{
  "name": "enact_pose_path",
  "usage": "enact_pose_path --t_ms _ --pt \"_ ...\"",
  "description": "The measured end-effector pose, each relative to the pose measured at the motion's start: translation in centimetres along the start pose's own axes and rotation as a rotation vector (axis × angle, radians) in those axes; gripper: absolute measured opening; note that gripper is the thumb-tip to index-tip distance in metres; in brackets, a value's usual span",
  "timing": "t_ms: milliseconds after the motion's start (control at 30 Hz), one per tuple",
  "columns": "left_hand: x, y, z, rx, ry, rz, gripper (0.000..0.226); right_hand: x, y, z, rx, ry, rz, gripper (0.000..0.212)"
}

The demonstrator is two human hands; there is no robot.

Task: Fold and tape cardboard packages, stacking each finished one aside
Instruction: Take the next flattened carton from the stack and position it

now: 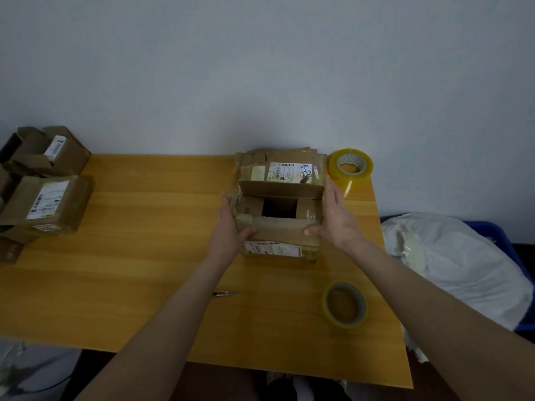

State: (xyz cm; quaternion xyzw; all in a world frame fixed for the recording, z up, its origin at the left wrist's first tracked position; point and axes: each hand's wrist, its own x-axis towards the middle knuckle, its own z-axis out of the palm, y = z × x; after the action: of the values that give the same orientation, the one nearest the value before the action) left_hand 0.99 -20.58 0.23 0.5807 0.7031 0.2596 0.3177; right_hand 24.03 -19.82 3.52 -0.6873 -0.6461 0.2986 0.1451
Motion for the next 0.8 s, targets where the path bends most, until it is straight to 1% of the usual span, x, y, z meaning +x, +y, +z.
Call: enact_pose_path --t_ms 33,67,133,200,267,300,367,467,500,567,600,733,800 --pt "0.1 0.2 -0.2 0.000 0.001 -0.004 0.114 0.4 0.0 -0.1 -0.012 -0.013 -0.025 0.117" --pt "0.2 0.4 -0.5 0.025 0.009 -0.008 0.118 0.7 0.1 -0.1 -0.030 -0.031 -0.044 0.105" --pt "0.5 0.7 -1.0 0.176 0.016 0.031 0.117 0.8 0.6 0.3 -0.101 -0.086 -0.076 0.077" --pt "0.6 0.6 -0.9 0.347 -0.036 0.148 0.100 0.6 1.0 0.9 -0.181 -0.124 -0.083 0.062" --pt "0.7 0.2 -0.3 0.423 -0.144 0.183 0.078 0.5 1.0 1.4 -0.233 -0.126 -0.081 0.058" --pt "0.6 0.0 0.1 0.435 -0.187 0.162 0.073 0.3 1.0 1.6 -0.234 -0.122 -0.073 0.058" --pt "0.6 0.0 0.6 0.455 -0.216 0.114 0.070 0.0 0.9 1.9 -0.165 -0.126 -0.034 0.064" --pt "0.7 0.7 0.7 0.462 -0.208 0.083 0.073 -0.3 1.0 2.2 -0.008 -0.183 0.018 0.085" --pt "0.7 0.9 0.6 0.453 -0.204 0.079 0.074 -0.4 0.9 2.2 -0.012 -0.216 0.028 0.095" --pt "0.3 1.2 0.4 0.430 -0.204 0.066 0.079 -0.7 0.7 2.4 -0.111 -0.252 0.029 0.111" --pt "-0.1 1.2 0.3 0.418 -0.207 0.061 0.083 -0.9 0.8 2.6 -0.164 -0.248 0.023 0.113" --pt "-2.5 0.2 -0.2 0.373 -0.237 0.069 0.102 -2.6 1.0 2.8 -0.261 -0.214 -0.015 0.104" --pt "-3.4 -0.5 -0.5 0.379 -0.278 0.102 0.104 -3.7 1.2 3.0 -0.287 -0.206 -0.022 0.100"
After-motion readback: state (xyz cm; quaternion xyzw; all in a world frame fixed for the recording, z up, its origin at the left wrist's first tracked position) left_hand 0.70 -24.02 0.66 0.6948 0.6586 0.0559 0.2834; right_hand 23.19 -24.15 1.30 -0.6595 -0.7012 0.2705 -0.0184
